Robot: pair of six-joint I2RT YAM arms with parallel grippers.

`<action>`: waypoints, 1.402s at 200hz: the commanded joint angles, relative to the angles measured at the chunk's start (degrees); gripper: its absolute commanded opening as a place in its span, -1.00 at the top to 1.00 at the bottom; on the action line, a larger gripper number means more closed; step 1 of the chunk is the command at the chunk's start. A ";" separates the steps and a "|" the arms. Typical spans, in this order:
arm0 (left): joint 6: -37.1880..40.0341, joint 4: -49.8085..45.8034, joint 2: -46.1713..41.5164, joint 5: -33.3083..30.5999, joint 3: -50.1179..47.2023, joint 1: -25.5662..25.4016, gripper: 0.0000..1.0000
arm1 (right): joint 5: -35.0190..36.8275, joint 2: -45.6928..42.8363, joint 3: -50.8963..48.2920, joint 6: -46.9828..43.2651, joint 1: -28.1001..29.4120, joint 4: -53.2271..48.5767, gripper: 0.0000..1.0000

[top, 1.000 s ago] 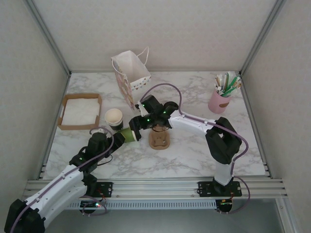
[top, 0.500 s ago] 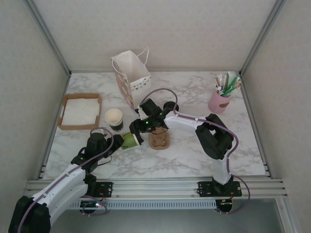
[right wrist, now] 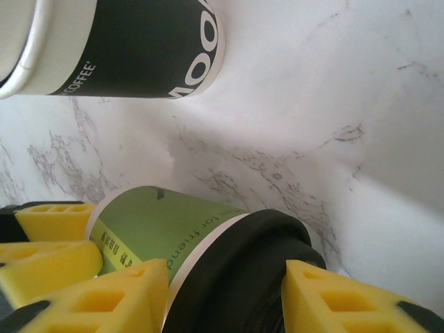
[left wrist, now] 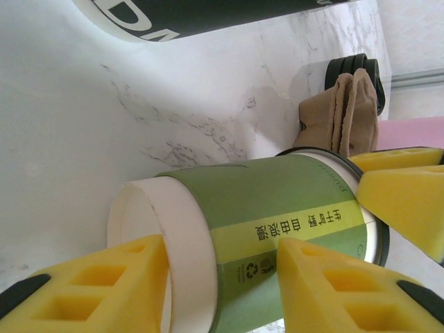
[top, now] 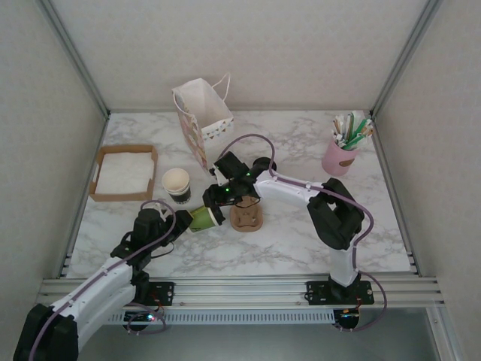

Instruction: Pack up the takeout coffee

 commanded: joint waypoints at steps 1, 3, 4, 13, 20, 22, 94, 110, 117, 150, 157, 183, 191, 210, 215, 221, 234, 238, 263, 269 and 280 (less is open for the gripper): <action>-0.90 5.07 3.55 3.49 -0.46 -0.08 0.11 | -3.58 -3.16 2.34 -1.37 2.97 -3.01 0.10; -0.90 5.33 3.92 3.48 -0.43 -0.15 0.11 | -3.62 -3.24 2.38 -1.35 3.00 -3.20 0.10; -0.94 5.45 4.13 3.53 -0.38 -0.21 0.11 | -3.64 -3.31 2.48 -1.39 3.00 -3.29 0.10; -0.90 6.43 5.78 3.60 -0.08 -0.40 0.11 | -3.57 -3.52 2.65 -1.37 3.13 -3.76 0.10; -0.91 7.18 7.02 3.70 0.20 -0.74 0.10 | -3.43 -3.66 2.89 -1.38 3.18 -4.11 0.10; -0.92 7.40 7.38 3.67 0.27 -0.85 0.10 | -3.41 -3.74 2.98 -1.40 3.14 -4.27 0.10; -1.17 12.03 16.36 2.87 1.78 -3.34 0.09 | -4.62 -4.42 6.39 -0.91 3.29 -6.35 0.10; -0.78 10.69 16.49 2.19 1.87 -3.34 0.04 | -4.60 -4.52 7.14 -0.77 3.28 -6.69 0.10; -0.49 9.74 16.47 1.69 1.96 -3.26 0.02 | -4.58 -4.53 7.59 -0.75 3.34 -6.97 0.10; 1.04 7.00 17.58 1.16 1.87 -1.95 -0.06 | -4.98 -3.92 9.04 -0.91 3.28 -8.08 0.10; 1.32 6.63 18.06 1.11 1.97 -1.77 -0.07 | -5.01 -3.77 9.16 -0.91 3.37 -8.13 0.10; 2.21 5.99 19.27 0.87 1.97 -1.21 -0.08 | -5.05 -3.72 9.42 -0.90 3.54 -8.39 0.10; 2.37 5.85 19.56 0.86 1.96 -1.08 -0.08 | -5.07 -3.70 9.58 -0.90 3.57 -8.52 0.10; 2.76 5.50 19.89 0.78 1.99 -0.87 -0.08 | -5.33 -3.44 10.26 -1.05 3.79 -9.16 0.10; 2.78 5.40 19.90 0.77 1.89 -0.83 -0.08 | -5.34 -3.25 10.43 -1.02 3.93 -9.37 0.10; 2.92 5.18 19.87 0.72 1.87 -0.88 -0.08 | -5.40 -3.13 10.71 -1.17 4.05 -9.48 0.10; 2.97 4.62 19.52 0.43 1.89 -0.71 -0.08 | -5.53 -2.86 11.18 -1.32 4.34 -9.96 0.10; 2.97 4.53 19.39 0.41 1.81 -0.66 -0.08 | -5.52 -2.84 11.27 -1.31 4.39 -10.02 0.10; 2.93 3.70 17.90 0.49 1.61 -0.44 -0.08 | -5.53 -2.58 11.15 -1.21 5.00 -10.57 0.10; 2.98 3.28 17.33 0.41 1.61 -0.44 -0.08 | -5.42 -2.81 10.89 -1.26 5.11 -10.67 0.10; 3.25 2.00 16.07 0.14 1.89 -0.31 -0.08 | -4.30 -3.28 10.28 -1.65 5.09 -11.24 0.10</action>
